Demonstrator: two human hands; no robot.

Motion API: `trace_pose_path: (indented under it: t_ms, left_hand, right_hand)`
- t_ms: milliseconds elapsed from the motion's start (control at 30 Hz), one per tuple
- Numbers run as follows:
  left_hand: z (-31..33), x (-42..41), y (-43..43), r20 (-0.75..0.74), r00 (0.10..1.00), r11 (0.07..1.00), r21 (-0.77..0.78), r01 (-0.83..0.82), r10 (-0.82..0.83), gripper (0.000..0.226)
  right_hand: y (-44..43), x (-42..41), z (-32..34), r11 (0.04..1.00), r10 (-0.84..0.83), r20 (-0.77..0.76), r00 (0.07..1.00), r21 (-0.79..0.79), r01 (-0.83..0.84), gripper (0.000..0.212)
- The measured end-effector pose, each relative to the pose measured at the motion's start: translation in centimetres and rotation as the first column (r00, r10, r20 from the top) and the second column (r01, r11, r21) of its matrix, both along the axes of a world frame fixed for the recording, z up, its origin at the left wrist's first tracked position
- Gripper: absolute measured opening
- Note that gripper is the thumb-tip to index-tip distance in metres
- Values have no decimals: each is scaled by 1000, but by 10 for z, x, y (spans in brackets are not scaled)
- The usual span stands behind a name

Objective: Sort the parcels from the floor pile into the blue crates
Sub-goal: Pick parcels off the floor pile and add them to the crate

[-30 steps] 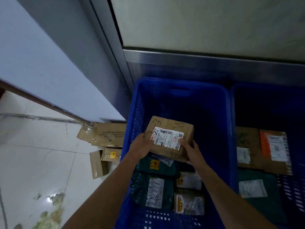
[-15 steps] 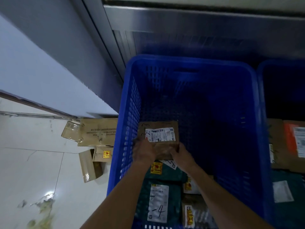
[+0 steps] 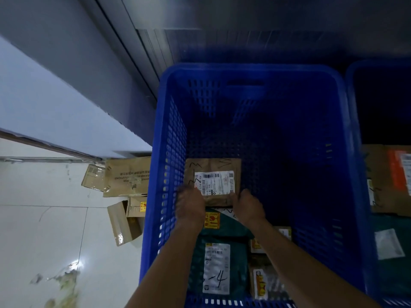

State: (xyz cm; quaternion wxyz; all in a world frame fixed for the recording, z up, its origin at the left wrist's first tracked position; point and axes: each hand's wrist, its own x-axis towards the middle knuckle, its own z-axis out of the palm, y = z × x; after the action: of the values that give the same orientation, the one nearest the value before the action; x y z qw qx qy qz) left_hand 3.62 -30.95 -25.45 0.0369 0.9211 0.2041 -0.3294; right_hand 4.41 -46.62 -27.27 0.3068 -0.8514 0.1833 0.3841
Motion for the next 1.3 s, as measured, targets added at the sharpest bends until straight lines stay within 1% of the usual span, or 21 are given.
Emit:
trace_pose_path:
  t_ms: [67, 133, 200, 267, 367, 433, 467, 533, 567, 600, 667, 700, 733, 767, 867, 933, 1000, 1067, 1167, 1200, 1300]
  left_hand:
    - [-2, 5, 3, 9, 1000, 1000, 3, 21, -21, 30]
    - [-1, 10, 5, 80, 997, 999, -41, -11, 15, 25]
    - [1, 7, 5, 145, 988, 997, -70, -38, 48, 26]
    - [-2, -2, 2, 178, 982, 997, -61, -48, 58, 28]
    - [-12, -18, 0, 145, 986, 995, -66, -69, 78, 39]
    - [-21, -25, -1, 139, 981, 985, -132, -114, 133, 56]
    - [-23, -27, -1, 133, 977, 973, -178, -144, 169, 59]
    - [-27, -24, -2, 138, 939, 918, -296, -265, 315, 46]
    - [-30, -20, -1, 132, 930, 901, -325, -287, 344, 44]
    - [-32, -16, -1, 156, 938, 913, -326, -247, 310, 47]
    - [-34, -6, 3, 157, 951, 934, -286, -215, 267, 42]
    - [-33, -2, 3, 131, 978, 967, -217, -132, 163, 46]
    - [-29, 1, 2, 95, 992, 986, -154, -64, 80, 57]
    - [-28, 2, 1, 52, 999, 994, -106, -5, 11, 63]
    - [-27, 4, 1, -14, 977, 976, 20, 215, -215, 65]
    - [-20, 5, 0, -55, 957, 956, 48, 288, -285, 68]
    - [-13, 5, 2, -71, 955, 954, 57, 294, -289, 71]
    - [-8, 0, 2, -62, 964, 964, 42, 261, -258, 83]
    - [4, -10, 5, -30, 990, 989, -49, 136, -138, 98]
    - [14, -12, 5, -45, 988, 987, -69, 142, -145, 99]
    - [52, -19, -4, -129, 942, 950, -60, 305, -310, 99]
  right_hand:
    - [-3, 7, 2, 1000, 23, 4, 1000, 11, -23, 41]
    - [-8, 11, 4, 999, 6, 77, 997, 31, -8, 39]
    - [-12, 9, 6, 999, -37, 166, 986, 45, 30, 39]
    - [-15, 1, 4, 997, -62, 203, 977, 54, 52, 38]
    - [-14, -15, -6, 999, -32, 115, 993, 43, 28, 35]
    - [-13, -23, -15, 999, -28, 69, 997, 20, 26, 34]
    - [-13, -25, -17, 999, -30, 58, 998, 14, 29, 33]
    - [-12, -21, -20, 1000, -20, 37, 999, 3, 20, 32]
    - [-11, -17, -22, 1000, -6, 27, 1000, -5, 6, 32]
    - [-10, -13, -24, 1000, 9, 18, 1000, -12, -9, 33]
    - [-7, -6, -28, 999, 40, 0, 999, -26, -40, 38]
    - [-6, -4, -29, 997, 62, -10, 998, -41, -62, 41]
    - [-5, -3, -29, 994, 88, -20, 996, -60, -89, 42]
    - [-4, -3, -30, 991, 109, -24, 994, -81, -110, 44]
    - [-3, -6, -27, 976, 141, -12, 990, -165, -141, 46]
    - [-1, -10, -23, 973, 141, -8, 990, -183, -140, 47]
    - [0, -15, -18, 991, 51, -33, 998, -120, -55, 49]
    - [0, -21, -9, 998, -33, -60, 998, -59, 30, 54]
    - [3, -25, 11, 998, -56, -44, 997, -44, 54, 59]
    - [4, -25, 19, 998, -46, -25, 999, -48, 44, 60]
    - [5, -27, 51, 998, -26, 8, 1000, -50, 27, 62]
